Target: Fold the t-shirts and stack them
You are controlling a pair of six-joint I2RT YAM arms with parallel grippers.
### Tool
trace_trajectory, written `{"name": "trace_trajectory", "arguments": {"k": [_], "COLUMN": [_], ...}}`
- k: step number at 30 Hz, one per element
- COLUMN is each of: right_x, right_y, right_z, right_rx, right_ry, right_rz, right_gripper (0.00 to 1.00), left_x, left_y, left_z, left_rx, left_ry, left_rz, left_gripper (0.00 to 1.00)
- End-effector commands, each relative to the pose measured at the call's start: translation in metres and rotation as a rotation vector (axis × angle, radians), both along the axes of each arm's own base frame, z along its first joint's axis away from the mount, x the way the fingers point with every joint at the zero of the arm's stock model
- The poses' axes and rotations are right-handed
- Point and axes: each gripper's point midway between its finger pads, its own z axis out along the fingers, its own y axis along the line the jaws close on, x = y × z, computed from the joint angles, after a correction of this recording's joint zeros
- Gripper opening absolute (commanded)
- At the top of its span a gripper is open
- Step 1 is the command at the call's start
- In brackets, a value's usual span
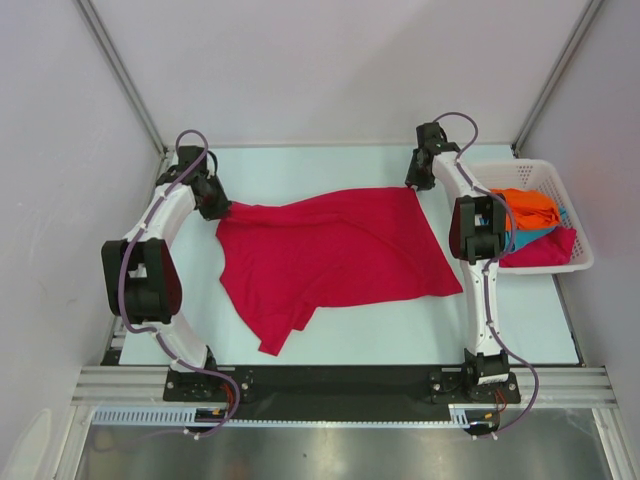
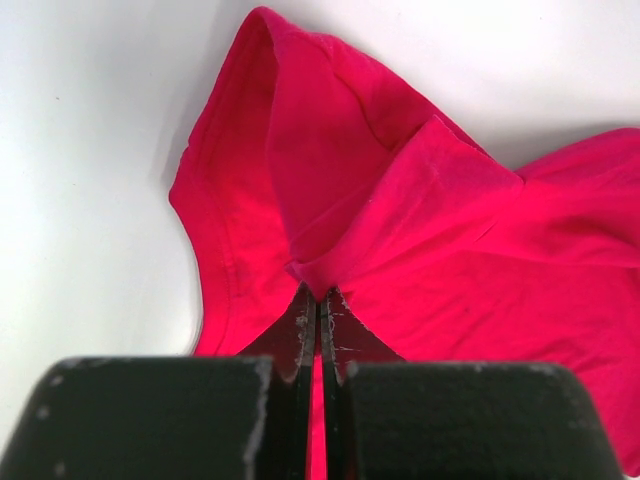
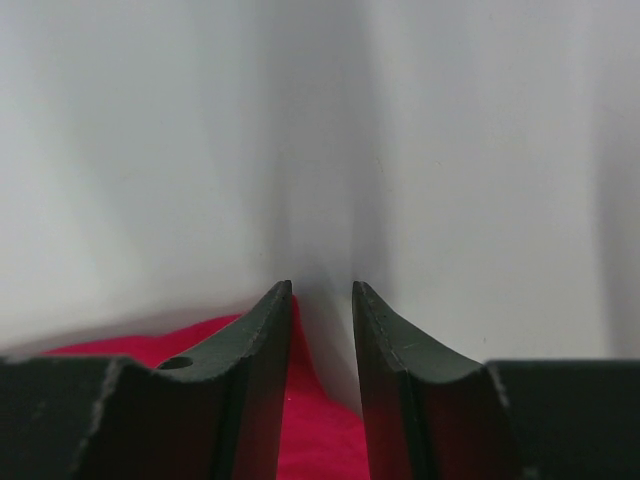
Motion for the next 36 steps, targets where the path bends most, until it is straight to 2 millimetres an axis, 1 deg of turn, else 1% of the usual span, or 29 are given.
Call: {"name": "trace_trajectory", "arguments": {"k": [1,7,14,15,17,18,22,27,31,32,34,36], "right_x": [-0.003,-0.006,-0.004,-0.002,0.000,0.001,0.003,0.003,-0.001,-0.002,-0.004,-0.006], "right_y": [0.004,0.010,0.019,0.019,0.021,0.022,0.024,0.028,0.029,0.029,0.030,0.032], "right_z": [0.020,0.031,0.054,0.062,0.070,0.076,0.085,0.083,0.072,0.066,0.064,0.060], "right_rx": [0.007,0.012,0.015,0.012,0.015,0.018,0.020,0.024,0.016,0.014,0.016,0.019], "right_ry": [-0.027,-0.047,-0.093,-0.110,-0.127,-0.139,-0.156,-0.151,-0.124,-0.114,-0.107,-0.097], "right_rz": [0.004,0.010,0.020,0.021,0.024,0.023,0.027,0.033,0.035,0.035,0.040,0.051], "right_gripper": [0.36,0.35,0.35,0.35,0.35,0.35,0.35,0.35,0.34,0.34,0.33,0.18], "left_x": [0.012,0.012,0.013,0.014,0.013,0.013,0.015,0.015,0.015,0.015,0.015,0.015], "left_y": [0.001,0.000,0.000,0.000,-0.001,0.000,-0.002,-0.002,-0.002,-0.001,-0.001,-0.001], "left_z": [0.012,0.010,0.007,0.007,0.006,0.006,0.007,0.007,0.007,0.008,0.008,0.008], "left_rx": [-0.001,-0.003,-0.006,-0.007,-0.009,-0.011,-0.014,-0.016,-0.013,-0.012,-0.012,-0.012], "left_ry": [-0.056,-0.051,-0.045,-0.047,-0.045,-0.044,-0.050,-0.048,-0.050,-0.051,-0.053,-0.053], "left_rz": [-0.014,-0.013,-0.014,-0.014,-0.014,-0.013,-0.015,-0.015,-0.017,-0.016,-0.016,-0.016], "left_gripper": [0.00,0.00,0.00,0.00,0.00,0.00,0.00,0.00,0.00,0.00,0.00,0.00]}}
